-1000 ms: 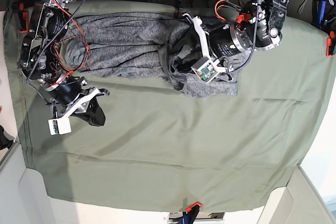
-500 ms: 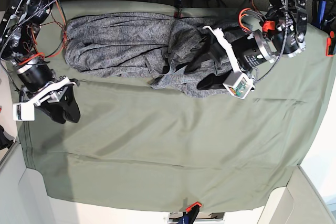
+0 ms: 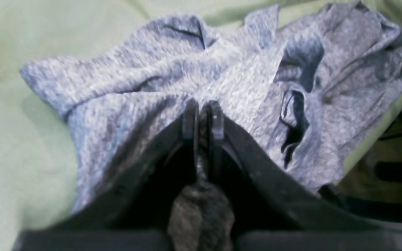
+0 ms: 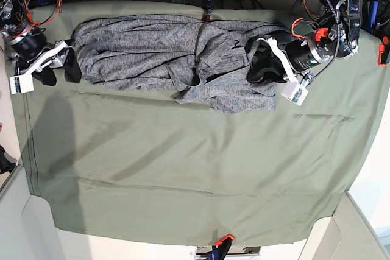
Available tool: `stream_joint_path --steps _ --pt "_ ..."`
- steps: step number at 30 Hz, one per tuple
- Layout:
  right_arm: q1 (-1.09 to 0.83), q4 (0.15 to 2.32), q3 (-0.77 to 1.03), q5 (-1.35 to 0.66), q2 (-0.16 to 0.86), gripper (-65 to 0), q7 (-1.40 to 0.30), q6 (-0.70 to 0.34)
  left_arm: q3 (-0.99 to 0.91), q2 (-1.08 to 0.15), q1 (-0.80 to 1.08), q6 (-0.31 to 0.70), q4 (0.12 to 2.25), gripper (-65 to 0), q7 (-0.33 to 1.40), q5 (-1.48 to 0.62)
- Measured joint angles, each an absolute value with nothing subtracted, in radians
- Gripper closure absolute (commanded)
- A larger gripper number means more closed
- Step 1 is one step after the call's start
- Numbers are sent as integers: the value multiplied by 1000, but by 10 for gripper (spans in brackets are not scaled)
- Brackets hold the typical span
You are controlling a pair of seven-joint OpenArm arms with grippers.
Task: Fold the T-shirt properly
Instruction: 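Release the fabric and move the left gripper back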
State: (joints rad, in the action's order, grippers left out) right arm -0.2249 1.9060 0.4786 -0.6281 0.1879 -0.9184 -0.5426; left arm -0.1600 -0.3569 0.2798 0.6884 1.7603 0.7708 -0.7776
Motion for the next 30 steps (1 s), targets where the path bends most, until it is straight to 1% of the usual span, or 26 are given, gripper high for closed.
stream_joint_path --steps 3,9,13,19,25,26,27,28,30 --pt "-255 1890 478 -626 188 -416 -912 -543 -160 -357 279 688 1761 -45 804 -855" --pt "-266 1748 450 -619 188 -416 -853 -543 -160 -357 283 689 1762 -45 926 -1008" --pt "-265 1684 395 -621 188 -416 -815 -544 -160 -357 297 689 1762 -45 932 -1015" --pt "-255 1682 272 -587 191 -415 -770 -547 -160 -357 296 689 1814 -45 935 -1015" --pt "-246 1682 244 -587 191 -413 -768 -546 -223 -357 296 689 1925 -45 935 -1018" --pt "-244 1682 244 -587 191 -405 -770 -546 -235 -357 296 689 1938 -45 935 -1020" --pt "-239 1682 244 -587 191 -366 -772 -546 -246 -357 296 689 1948 -45 936 -1020" --pt "-235 1682 244 -585 191 -306 -776 -545 -256 -357 296 689 1954 -45 936 -1020" --pt "-230 1681 241 -579 191 -145 -774 -543 -272 -357 296 689 1955 -45 936 -1022"
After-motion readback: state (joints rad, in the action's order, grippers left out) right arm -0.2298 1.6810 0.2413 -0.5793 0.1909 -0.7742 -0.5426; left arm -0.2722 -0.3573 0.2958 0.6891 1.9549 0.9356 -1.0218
